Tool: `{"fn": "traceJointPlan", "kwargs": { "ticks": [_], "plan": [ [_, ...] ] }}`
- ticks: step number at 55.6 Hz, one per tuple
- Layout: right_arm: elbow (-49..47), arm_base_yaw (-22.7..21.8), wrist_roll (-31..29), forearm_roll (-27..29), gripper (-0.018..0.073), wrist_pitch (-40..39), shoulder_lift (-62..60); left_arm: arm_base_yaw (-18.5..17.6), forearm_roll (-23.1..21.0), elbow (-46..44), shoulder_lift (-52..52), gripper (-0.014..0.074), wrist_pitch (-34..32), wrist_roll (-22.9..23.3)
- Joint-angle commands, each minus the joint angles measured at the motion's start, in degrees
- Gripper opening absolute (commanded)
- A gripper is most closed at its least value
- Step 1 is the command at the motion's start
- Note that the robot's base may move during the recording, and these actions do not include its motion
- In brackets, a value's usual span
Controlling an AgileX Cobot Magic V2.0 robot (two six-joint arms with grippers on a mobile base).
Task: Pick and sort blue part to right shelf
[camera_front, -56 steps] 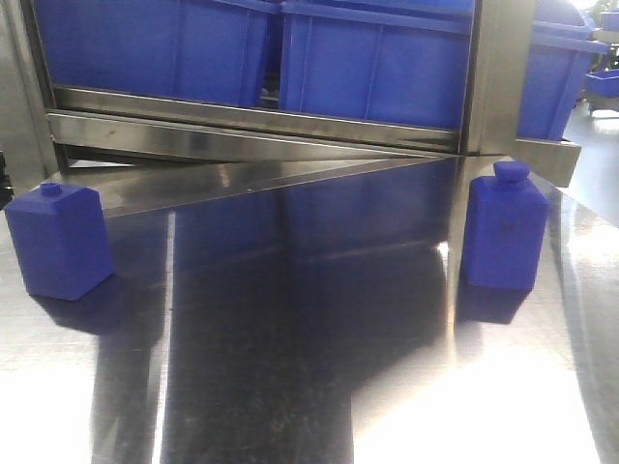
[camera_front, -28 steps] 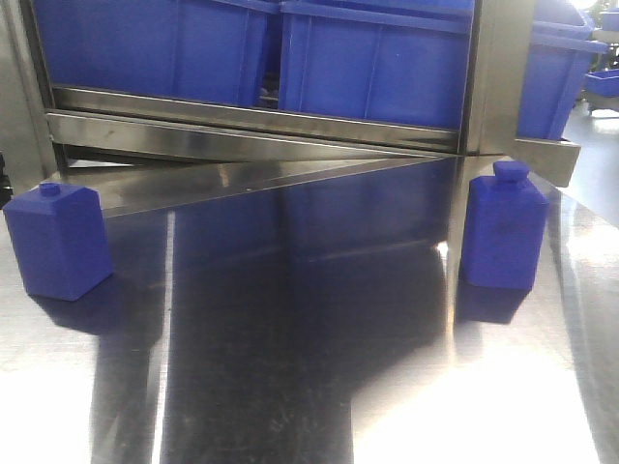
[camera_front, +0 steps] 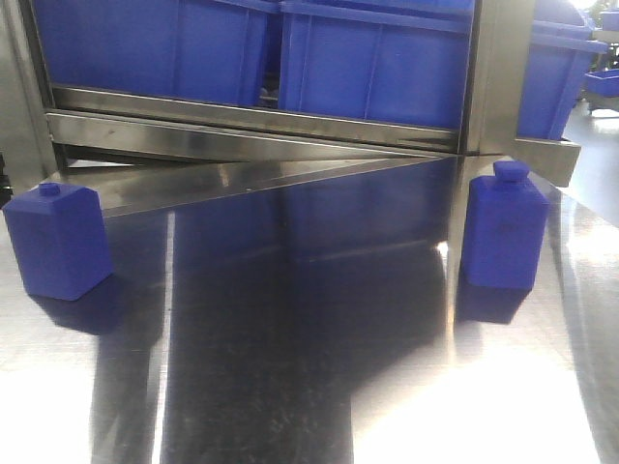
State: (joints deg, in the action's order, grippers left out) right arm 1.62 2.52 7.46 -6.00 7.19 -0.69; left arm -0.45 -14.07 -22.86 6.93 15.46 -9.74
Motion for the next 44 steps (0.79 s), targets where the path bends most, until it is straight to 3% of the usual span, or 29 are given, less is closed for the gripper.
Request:
{"fn": "traceJointPlan", "kwargs": {
  "ticks": [1, 8, 14, 24, 33, 39, 44],
  "plan": [
    [-0.4, -0.1, -0.4, -0.1, 0.0048, -5.3, -0.9, -0.1, -0.7, -9.6, 7.1, 0.0161, 7.7, 0.1],
    [-0.4, -0.1, -0.4, -0.1, 0.0048, -5.3, -0.9, -0.1, -0.9, -18.4, 17.2, 0.0297, 18.0, 0.1],
    [-0.4, -0.1, -0.4, -0.1, 0.0048, -5.3, -0.9, -0.1, -1.7, -23.4, 24.9, 0.0417, 22.5, 0.1],
    [-0.4, -0.1, -0.4, -0.1, 0.0048, -5.3, -0.9, -0.1, -2.6, -29.2, 36.8, 0.0519, 29.0, -0.9],
    [-0.4, -0.1, -0.4, -0.1, 0.0048, -5.3, -0.9, -0.1, -9.4, -35.2, 47.4, 0.0603, 37.1, -6.8],
    [-0.4, -0.1, -0.4, -0.1, 0.0048, -5.3, -0.9, -0.1, -15.5, -39.8, 55.4, 0.0615, 40.2, -11.4],
    [-0.4, -0.1, -0.4, -0.1, 0.0048, -5.3, -0.9, -1.1, -16.3, -43.3, 60.6, 0.0615, 42.1, -11.9]
  ]
}}
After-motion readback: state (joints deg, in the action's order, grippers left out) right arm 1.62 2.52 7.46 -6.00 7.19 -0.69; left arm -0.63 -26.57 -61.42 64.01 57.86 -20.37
